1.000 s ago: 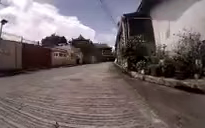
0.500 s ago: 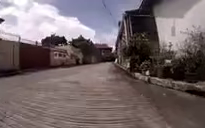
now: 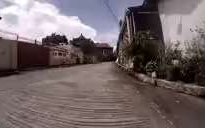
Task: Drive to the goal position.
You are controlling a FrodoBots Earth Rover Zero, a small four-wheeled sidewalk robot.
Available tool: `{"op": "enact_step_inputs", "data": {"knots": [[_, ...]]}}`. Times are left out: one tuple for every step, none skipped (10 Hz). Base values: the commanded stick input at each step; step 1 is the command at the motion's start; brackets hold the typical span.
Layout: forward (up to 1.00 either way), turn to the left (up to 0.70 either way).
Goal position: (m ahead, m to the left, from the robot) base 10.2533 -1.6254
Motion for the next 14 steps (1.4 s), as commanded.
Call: {"op": "enact_step_inputs", "data": {"knots": [[0.70, 0.00], [0.70, 0.00], [0.70, 0.00], [0.70, 0.00], [0.70, 0.00], [0.70, 0.00], [0.70, 0.00], [0.70, 0.00], [0.70, 0.00], [0.70, 0.00], [0.70, 0.00], [0.70, 0.00], [0.70, 0.00], [0.70, 0.00]]}}
